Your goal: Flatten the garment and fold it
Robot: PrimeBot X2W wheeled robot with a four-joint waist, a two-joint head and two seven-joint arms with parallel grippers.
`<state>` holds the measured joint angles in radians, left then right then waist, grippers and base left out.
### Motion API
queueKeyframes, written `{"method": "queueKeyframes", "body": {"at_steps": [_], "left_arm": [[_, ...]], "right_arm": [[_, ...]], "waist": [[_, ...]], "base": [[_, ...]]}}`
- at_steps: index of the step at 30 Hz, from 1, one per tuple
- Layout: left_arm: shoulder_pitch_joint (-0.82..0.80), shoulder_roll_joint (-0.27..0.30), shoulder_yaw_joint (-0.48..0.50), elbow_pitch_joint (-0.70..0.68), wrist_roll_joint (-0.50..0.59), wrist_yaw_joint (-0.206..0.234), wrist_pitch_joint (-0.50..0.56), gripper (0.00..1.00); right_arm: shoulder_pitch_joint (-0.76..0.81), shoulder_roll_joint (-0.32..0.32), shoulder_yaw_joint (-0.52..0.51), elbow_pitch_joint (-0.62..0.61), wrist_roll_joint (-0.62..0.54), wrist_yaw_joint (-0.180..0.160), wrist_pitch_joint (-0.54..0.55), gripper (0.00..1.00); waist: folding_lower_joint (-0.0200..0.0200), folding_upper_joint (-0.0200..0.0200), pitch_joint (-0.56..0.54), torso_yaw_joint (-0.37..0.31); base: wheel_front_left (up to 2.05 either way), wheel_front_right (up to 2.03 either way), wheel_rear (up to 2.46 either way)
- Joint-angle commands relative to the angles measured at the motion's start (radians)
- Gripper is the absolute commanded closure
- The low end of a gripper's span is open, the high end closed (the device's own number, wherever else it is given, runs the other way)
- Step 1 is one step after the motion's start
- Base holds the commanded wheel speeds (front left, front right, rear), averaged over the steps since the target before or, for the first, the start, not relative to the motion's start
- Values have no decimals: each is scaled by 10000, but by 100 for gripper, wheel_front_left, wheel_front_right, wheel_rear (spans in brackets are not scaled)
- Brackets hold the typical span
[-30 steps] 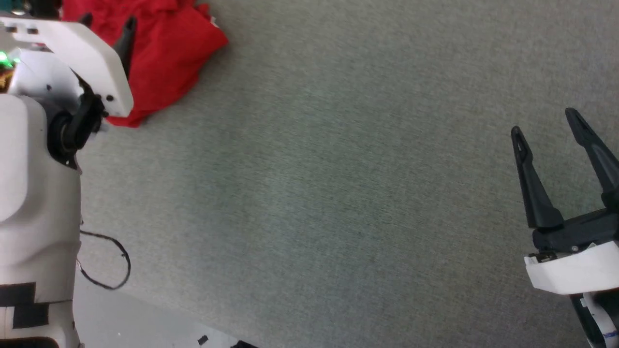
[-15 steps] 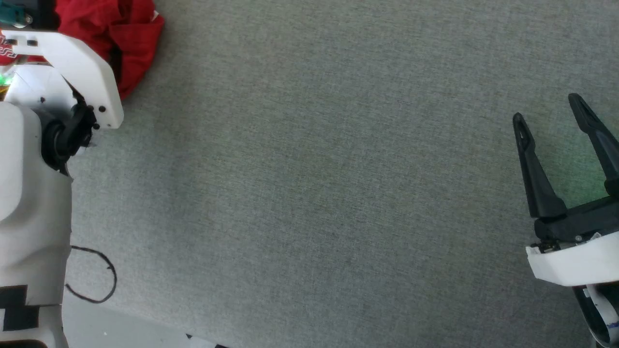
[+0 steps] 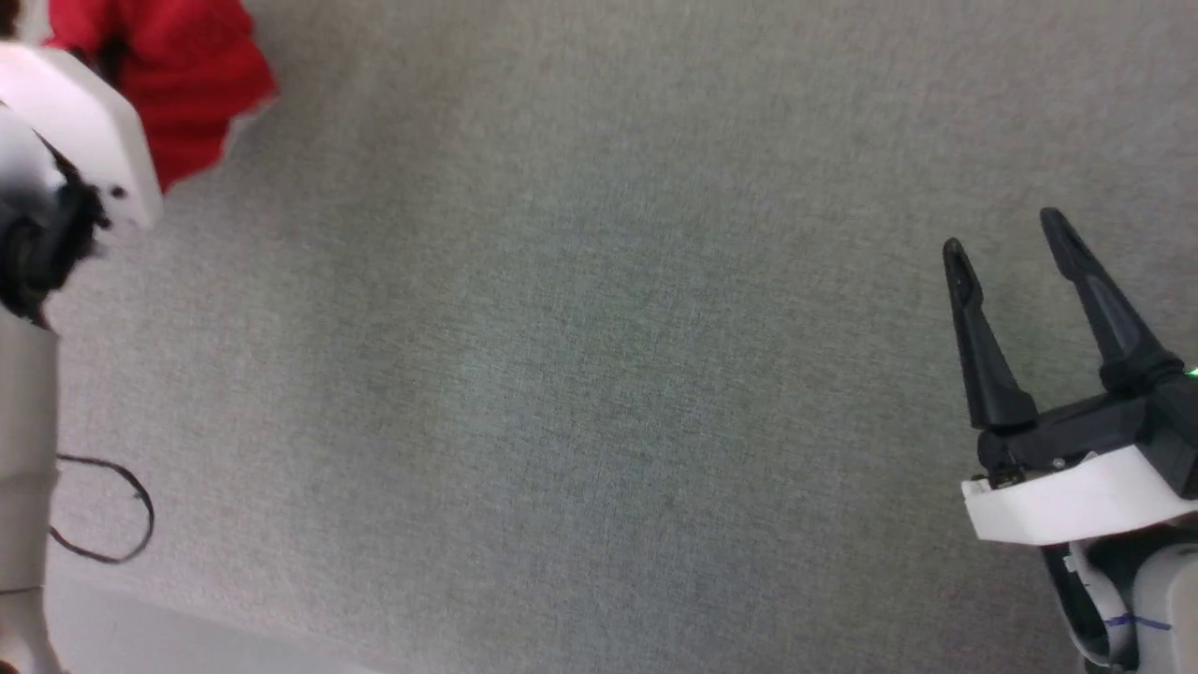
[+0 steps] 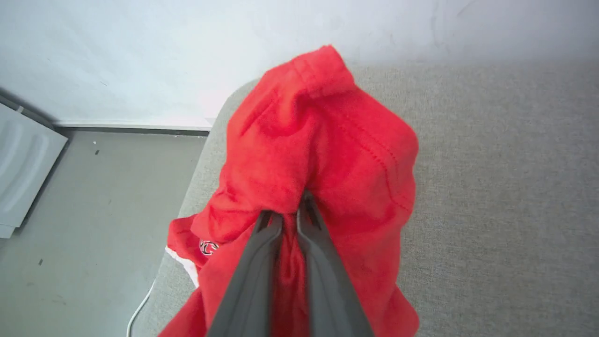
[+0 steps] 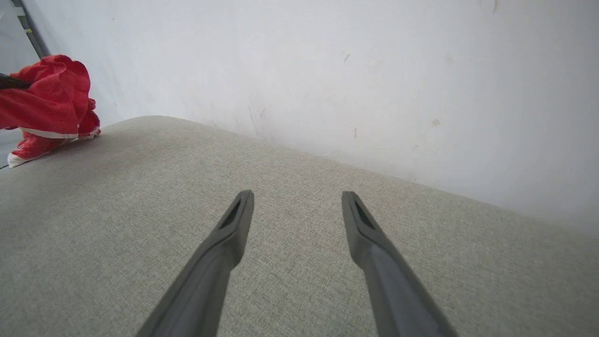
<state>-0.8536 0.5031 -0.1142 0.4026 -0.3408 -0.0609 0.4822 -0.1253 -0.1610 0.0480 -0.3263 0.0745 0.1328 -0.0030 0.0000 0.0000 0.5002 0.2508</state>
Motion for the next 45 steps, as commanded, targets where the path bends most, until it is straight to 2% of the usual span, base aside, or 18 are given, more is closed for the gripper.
{"method": "queueKeyframes", "body": {"at_steps": [1, 7, 15, 25, 33, 38, 41, 45], "left_arm": [[-216, 63, 45, -99, 98, -28, -63, 100], [-741, 358, -268, -773, 234, -239, 167, 100], [-1640, 126, -1074, -1687, -16, -543, 521, 100], [-2210, -1181, -2523, -2725, -1198, -674, 943, 100], [-1432, -2268, -3843, -2915, -1690, -687, 895, 100], [-563, -2817, -4803, -2679, -1271, -664, 189, 100], [149, -3093, -5523, -2232, -741, -645, -775, 100], [1134, -3503, -6391, -986, -132, -561, -2197, 100]], "right_arm": [[-39, 45, 10, 70, 78, -21, -79, 0], [429, 603, -247, 764, 101, -21, -529, 0], [1090, 1016, -908, 1218, 64, -21, -904, 0], [1517, 1103, -1825, 1354, 293, -21, -1126, 0], [1589, 1106, -2427, 1100, 409, -21, -1082, 0], [1605, 1106, -2518, 1010, 517, -21, -1071, 0], [1553, 1106, -2475, 1035, 613, -21, -1121, 0], [1457, 1107, -2347, 1107, 696, -21, -1195, 0]], "waist": [[0, 0, -844, -210], [0, 0, -2154, -514], [0, 0, -3453, -1154], [0, 0, -4314, -2237], [0, 0, -4317, -3184], [0, 0, -4037, -3609], [0, 0, -3848, -3812], [0, 0, -3619, -4026]], "base": [[0, 0, 0], [0, 0, 0], [0, 0, 0], [0, 0, 0], [0, 0, 0], [0, 0, 0], [0, 0, 0], [0, 0, 0]]}}
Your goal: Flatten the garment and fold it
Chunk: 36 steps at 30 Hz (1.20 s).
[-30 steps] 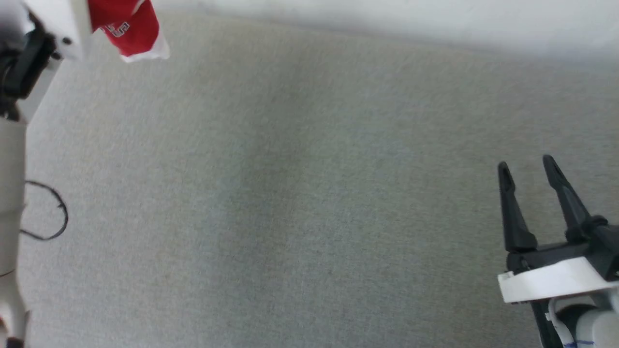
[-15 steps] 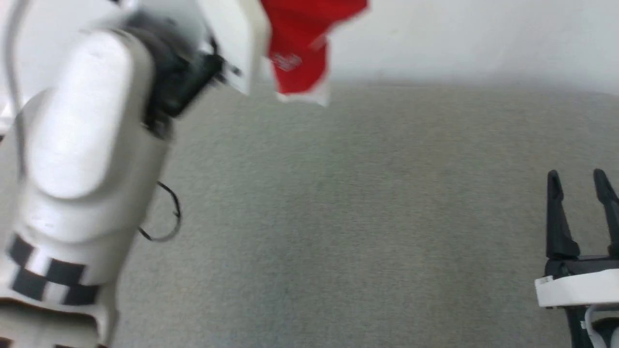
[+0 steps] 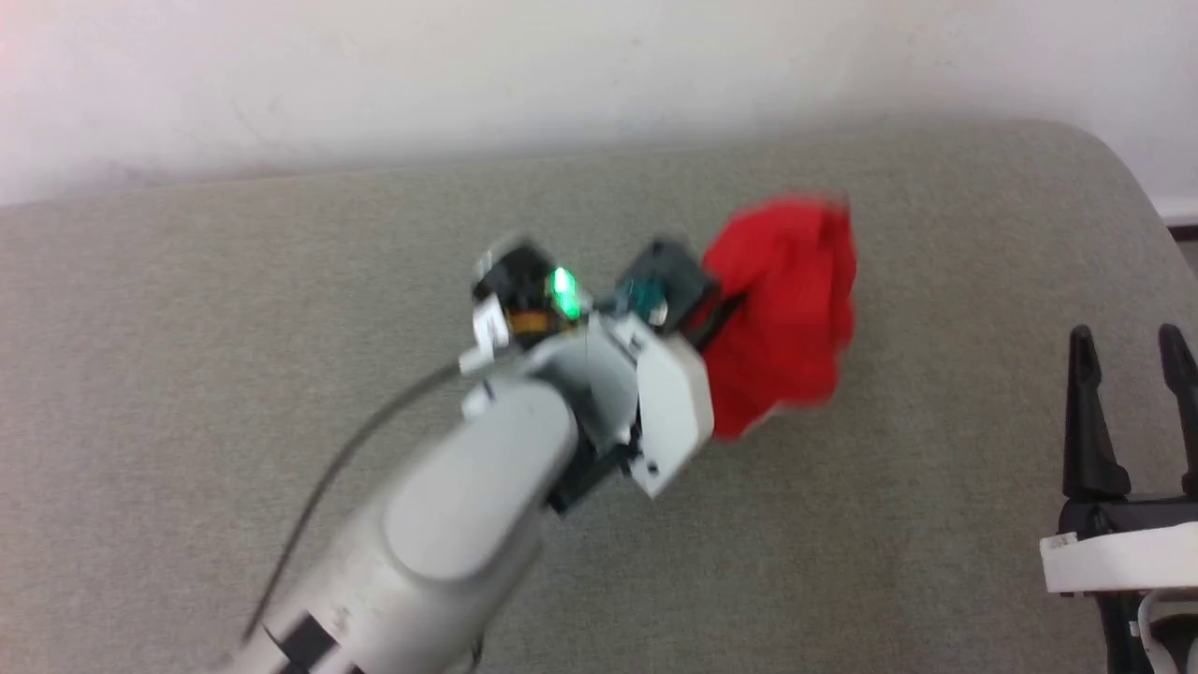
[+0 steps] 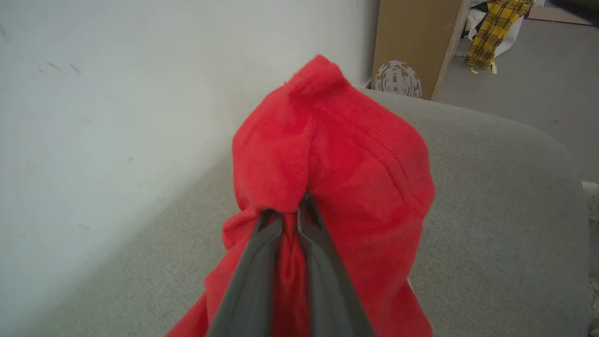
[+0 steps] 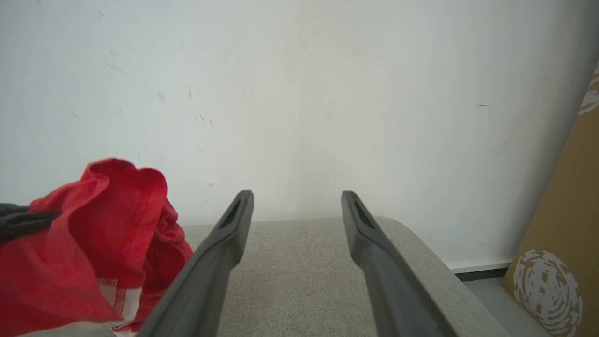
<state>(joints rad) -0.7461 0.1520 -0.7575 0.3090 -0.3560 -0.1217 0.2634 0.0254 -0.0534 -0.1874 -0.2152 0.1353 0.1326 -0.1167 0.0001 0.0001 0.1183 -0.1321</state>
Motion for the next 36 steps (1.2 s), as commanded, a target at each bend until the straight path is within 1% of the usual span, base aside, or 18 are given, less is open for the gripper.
{"method": "queueKeyframes", "body": {"at_steps": [1, 5, 7, 8, 9, 10, 13, 16, 19, 21, 23, 25, 28, 30, 32, 33, 34, 36], "left_arm": [[283, -154, -22, 329, 57, 176, -375, 100], [1048, -607, -369, 1919, 33, 494, -1105, 100], [1317, -780, -501, 2516, -121, 551, -1306, 100], [1385, -842, -506, 2715, -224, 585, -1464, 88], [1389, -883, -560, 2886, -245, 608, -1608, 33], [1376, -914, -618, 3039, -267, 614, -1723, 0], [1237, -979, -594, 3230, -545, 666, -2068, 0], [930, -1002, -421, 3044, -823, 791, -2484, 0], [798, -1008, 57, 2507, -1188, 1081, -3042, 0], [937, -843, 451, 2027, -1351, 1365, -3415, 0], [1314, -465, 925, 1386, -1506, 1753, -3790, 0], [1899, 63, 1377, 665, -1578, 2215, -4109, 0], [3176, 791, 2197, -618, -1826, 2969, -4620, 0], [4201, 1178, 2750, -1580, -1943, 3442, -4926, 0], [5317, 1414, 3229, -2518, -1973, 3868, -5116, 0], [5884, 1424, 3510, -2976, -2000, 4079, -5177, 0], [6439, 1377, 3814, -3378, -2065, 4222, -5215, 0], [7374, 1351, 4220, -3991, -1821, 4366, -5240, 0]], "right_arm": [[-72, 31, 44, 29, 106, -19, -76, 0], [-151, 31, 119, 163, 183, -19, -150, 0], [-159, 31, 112, 239, 207, -19, -184, 0], [-161, 31, 105, 279, 218, -19, -203, 0], [-162, 31, 96, 321, 221, -19, -222, 0], [-154, 31, 82, 357, 224, -19, -232, 0], [-123, 31, 33, 422, 221, -19, -226, 0], [-108, 31, 37, 437, 210, -19, -207, 0], [-56, 31, 52, 409, 223, -19, -156, 0], [11, 31, 52, 391, 250, -19, -133, 0], [85, 31, 60, 376, 275, -19, -120, 0], [174, 31, 68, 379, 307, -19, -117, 0], [338, 31, 102, 379, 367, -19, -84, 0], [453, 31, 141, 418, 412, -19, -52, 0], [592, 31, 161, 483, 458, -19, -27, 0], [672, 32, 175, 528, 489, -19, -2, 0], [742, 32, 195, 577, 518, -19, 9, 0], [868, 32, 243, 673, 546, -19, 30, 0]], "waist": [[-1, -1, 236, -236], [-1, -1, 361, -369], [-1, -1, 395, -375], [-1, -1, 408, -365], [-1, -1, 412, -343], [-1, -1, 398, -302], [-1, -1, 297, -126], [-1, -1, 133, 66], [-1, -1, -33, 225], [-1, -1, -119, 309], [-1, -1, -156, 360], [-1, -1, -170, 396], [-1, -1, -154, 402], [-1, -1, -136, 404], [-1, -1, -126, 440], [-1, -1, -117, 470], [-1, -1, -104, 504], [-1, -1, -76, 604]], "base": [[0, 0, 0], [0, 0, 0], [0, 0, 0], [0, 0, 0], [0, 0, 0], [0, 0, 0], [0, 0, 0], [0, 0, 0], [0, 0, 0], [0, 0, 0], [0, 0, 0], [0, 0, 0], [0, 0, 0], [0, 0, 0], [0, 0, 0], [0, 0, 0], [0, 0, 0], [0, 0, 0]]}}
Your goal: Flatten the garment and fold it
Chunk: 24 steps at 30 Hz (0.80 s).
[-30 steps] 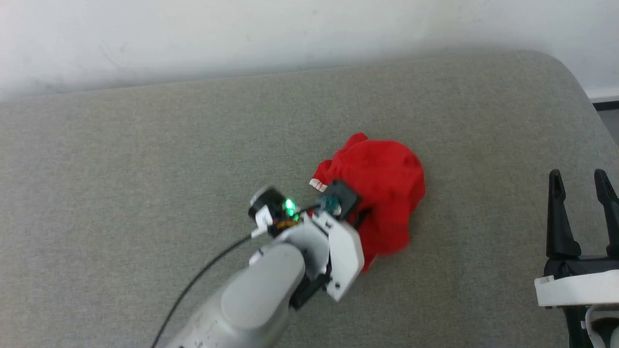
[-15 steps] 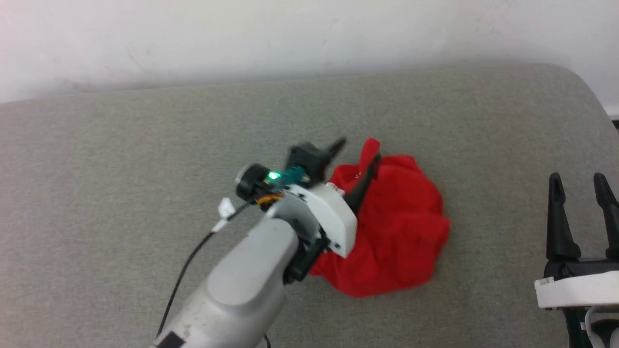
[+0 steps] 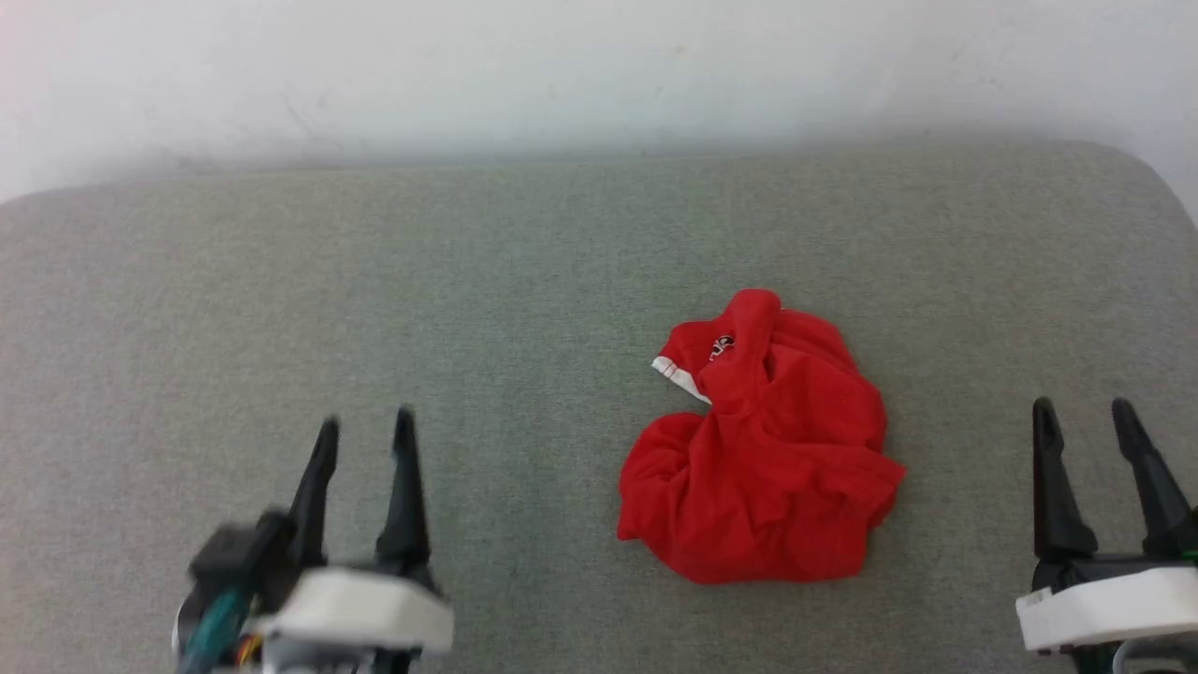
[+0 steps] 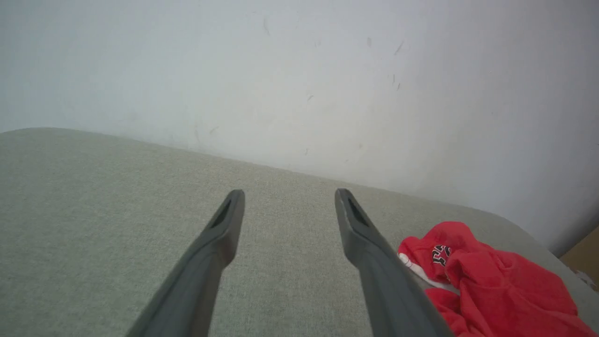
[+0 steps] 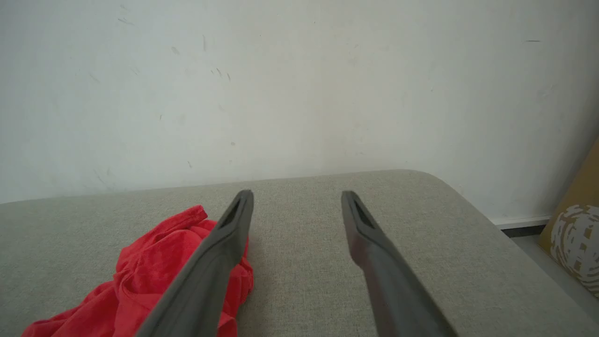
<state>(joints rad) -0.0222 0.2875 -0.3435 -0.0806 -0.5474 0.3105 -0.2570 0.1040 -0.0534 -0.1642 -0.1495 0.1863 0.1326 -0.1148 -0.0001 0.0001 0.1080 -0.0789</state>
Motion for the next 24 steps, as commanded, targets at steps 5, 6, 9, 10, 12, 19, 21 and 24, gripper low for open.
{"method": "queueKeyframes", "body": {"at_steps": [5, 6, 9, 10, 12, 19, 21, 24], "left_arm": [[1186, -469, 486, -630, 726, -187, -44, 0], [1166, -567, 516, -652, 820, -288, -44, 0], [1040, -755, 584, -663, 987, -467, -45, 0], [971, -840, 609, -627, 1054, -547, -45, 0], [842, -1005, 641, -524, 1182, -705, -45, 0], [719, -1550, 824, -110, 1432, -1214, -46, 0], [750, -1653, 877, -43, 1514, -1333, -46, 0], [788, -1790, 984, 39, 1617, -1461, -46, 0]], "right_arm": [[105, 32, 189, 111, 148, -19, 201, 0], [18, 32, 292, 56, 91, -19, 325, 0], [-270, 23, 627, -96, -164, -19, 682, 0], [-462, -22, 834, -146, -226, -19, 926, 0], [-849, -257, 1279, -88, -252, -19, 1616, 0], [-1373, -1513, 2737, 492, -230, -19, 4107, 0], [-1231, -1846, 2978, 634, -264, -19, 4642, 0], [-996, -2176, 3169, 681, -123, -19, 5059, 0]], "waist": [[1, -1, 95, 529], [1, -1, 115, 637], [1, -1, 162, 823], [1, -1, 185, 895], [1, -1, 227, 1023], [1, -1, 418, 1582], [1, -1, 496, 1728], [1, -1, 603, 1910]], "base": [[0, 0, 0], [0, 0, 0], [0, 0, 0], [0, 0, 0], [0, 0, 0], [0, 0, 0], [0, 0, 0], [0, 0, 0]]}}
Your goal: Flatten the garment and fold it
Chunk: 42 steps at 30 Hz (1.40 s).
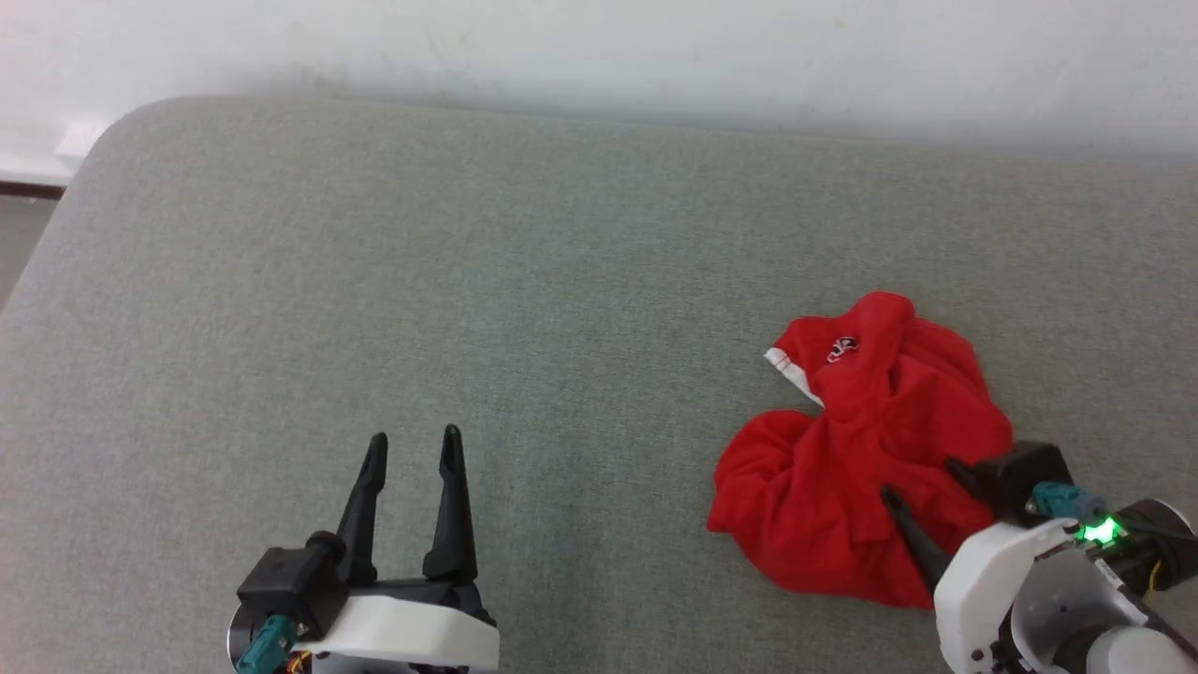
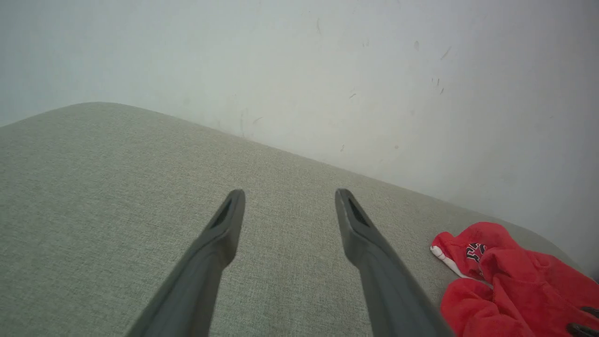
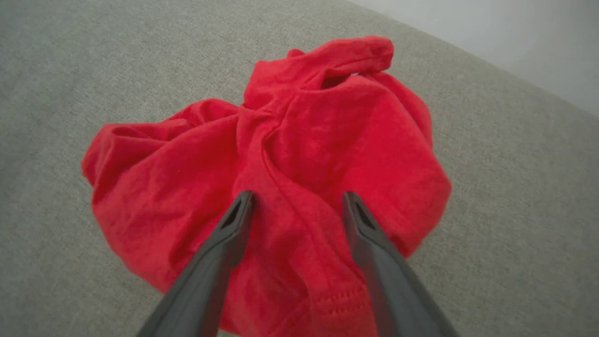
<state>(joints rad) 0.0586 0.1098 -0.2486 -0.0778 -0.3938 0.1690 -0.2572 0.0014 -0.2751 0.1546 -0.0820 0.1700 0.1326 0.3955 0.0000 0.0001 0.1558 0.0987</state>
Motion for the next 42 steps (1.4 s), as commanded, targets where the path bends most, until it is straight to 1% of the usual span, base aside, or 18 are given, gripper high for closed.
{"method": "queueKeyframes", "body": {"at_steps": [1, 4, 5, 6, 7, 14, 17, 19, 21, 23, 25, 28, 31, 32, 33, 37, 40, 42], "left_arm": [[-27, -50, 62, 39, 120, -95, -45, 0], [-48, -163, 149, 124, 204, -227, -45, 0], [-50, -193, 181, 152, 232, -262, -45, 0], [-48, -220, 214, 179, 261, -293, -45, 0], [-43, -244, 250, 204, 286, -322, -45, 0], [35, -389, 492, 348, 345, -478, -45, 0], [98, -422, 646, 359, 357, -517, -45, 0], [133, -437, 736, 357, 377, -541, -45, 0], [155, -451, 801, 346, 395, -569, -45, 0], [158, -463, 851, 347, 427, -590, -45, 0], [150, -480, 881, 354, 425, -613, -45, 0], [109, -503, 846, 414, 429, -649, -45, 0], [13, -517, 799, 506, 451, -687, -45, 0], [-22, -519, 793, 537, 463, -701, -45, 0], [-53, -521, 790, 569, 480, -712, -45, 0], [-136, -523, 816, 667, 536, -722, -45, 0], [-154, -525, 808, 733, 546, -742, -45, 0], [-149, -531, 801, 747, 524, -751, -45, 0]], "right_arm": [[93, -109, 52, 28, 17, -19, 27, 0], [259, -305, 114, 149, 21, -19, 208, 0], [298, -297, 96, 192, 48, -19, 307, 16], [314, -258, 71, 194, 60, -19, 372, 75], [304, -177, 18, 152, 57, -19, 373, 100], [-145, 334, -221, -330, 93, -19, -182, 100], [-557, 499, -695, -720, 134, -19, -456, 100], [-751, 598, -1299, -1030, 145, -19, -580, 100], [-726, 755, -2150, -1366, 174, -19, -580, 100], [-409, 994, -3188, -1721, 77, -19, -513, 100], [160, 1392, -4205, -1934, 6, -19, -407, 100], [1162, 1776, -5362, -1539, 6, -19, -372, 100], [1955, 2044, -5643, -711, -53, -19, -227, 100], [2045, 2099, -5632, -401, -53, -19, -266, 62], [2079, 2134, -5569, -135, -100, -19, -330, 0], [1699, 2207, -5195, 104, -93, -19, -737, 0], [1126, 2199, -4886, -283, -231, -19, -936, 0], [726, 2013, -4519, -686, -317, -19, -920, 0]], "waist": [[0, -1, 149, 184], [0, -1, 162, 283], [0, -1, 154, 298], [0, -1, 140, 302], [0, -1, 122, 293], [0, -1, -219, -104], [0, -1, -353, -440], [0, -1, -386, -647], [0, -1, -367, -816], [0, -1, -303, -955], [0, -1, -208, -1065], [0, -1, -34, -1174], [0, -1, 83, -1242], [0, -1, 102, -1255], [0, -1, 112, -1268], [0, -1, 69, -1335], [0, -1, -30, -1314], [0, -1, -89, -1267]], "base": [[0, 0, 0], [0, 0, 0], [0, 0, 0], [0, 0, 0], [0, 0, 0], [0, 0, 0], [0, 0, 0], [0, 0, 0], [0, 0, 0], [0, 0, 0], [0, 0, 0], [0, 0, 0], [0, 0, 0], [0, 0, 0], [0, 0, 0], [0, 0, 0], [0, 0, 0], [0, 0, 0]]}}
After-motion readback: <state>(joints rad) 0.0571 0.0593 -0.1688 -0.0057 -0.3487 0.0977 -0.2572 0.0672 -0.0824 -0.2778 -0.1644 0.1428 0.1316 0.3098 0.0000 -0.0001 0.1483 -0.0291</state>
